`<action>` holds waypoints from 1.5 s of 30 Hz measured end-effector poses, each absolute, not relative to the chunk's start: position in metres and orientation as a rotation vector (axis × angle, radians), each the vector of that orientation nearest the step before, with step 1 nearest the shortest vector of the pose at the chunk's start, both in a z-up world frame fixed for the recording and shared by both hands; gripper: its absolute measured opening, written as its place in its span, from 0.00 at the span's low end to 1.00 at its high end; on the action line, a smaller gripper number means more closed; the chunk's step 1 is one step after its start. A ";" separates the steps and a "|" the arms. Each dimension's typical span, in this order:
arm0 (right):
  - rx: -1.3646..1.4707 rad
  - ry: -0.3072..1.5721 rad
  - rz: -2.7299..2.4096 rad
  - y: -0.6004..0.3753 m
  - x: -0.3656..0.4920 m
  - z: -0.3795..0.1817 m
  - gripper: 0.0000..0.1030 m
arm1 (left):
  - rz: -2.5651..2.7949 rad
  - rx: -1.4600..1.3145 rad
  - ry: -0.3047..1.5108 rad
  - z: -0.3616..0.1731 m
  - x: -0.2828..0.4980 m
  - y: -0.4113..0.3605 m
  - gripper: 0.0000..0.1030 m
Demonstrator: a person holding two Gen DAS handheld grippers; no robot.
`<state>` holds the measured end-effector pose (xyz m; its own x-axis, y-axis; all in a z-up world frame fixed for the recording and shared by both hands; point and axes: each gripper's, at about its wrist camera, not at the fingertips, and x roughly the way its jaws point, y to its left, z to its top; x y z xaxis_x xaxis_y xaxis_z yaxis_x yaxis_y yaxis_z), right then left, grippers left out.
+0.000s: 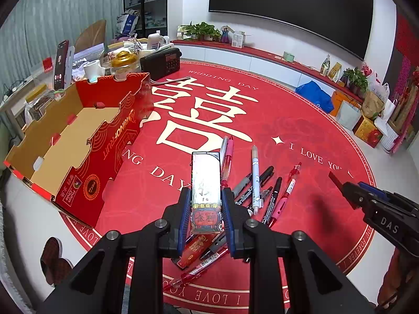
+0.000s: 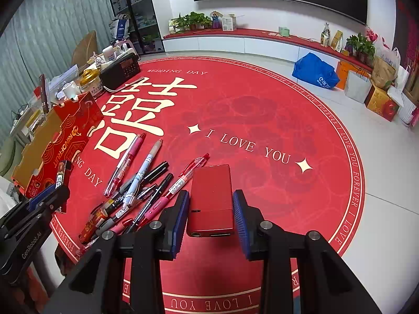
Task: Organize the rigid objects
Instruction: 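Lift both held boxes and carry them toward the cardboard box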
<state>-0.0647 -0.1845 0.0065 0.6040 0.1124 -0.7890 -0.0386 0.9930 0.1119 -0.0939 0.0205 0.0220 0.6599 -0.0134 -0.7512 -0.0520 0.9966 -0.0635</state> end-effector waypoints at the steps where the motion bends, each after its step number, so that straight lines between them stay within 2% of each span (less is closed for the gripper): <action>1: 0.086 0.919 0.087 -0.184 -0.065 0.006 0.35 | 0.022 -0.079 0.851 0.022 -0.093 0.020 0.25; 32: 0.031 0.905 0.110 -0.160 -0.066 0.019 0.35 | 0.048 -0.126 0.804 0.033 -0.106 0.043 0.25; 45: -0.031 0.830 0.285 -0.089 -0.033 0.066 0.35 | 0.141 -0.168 0.697 0.074 -0.100 0.097 0.25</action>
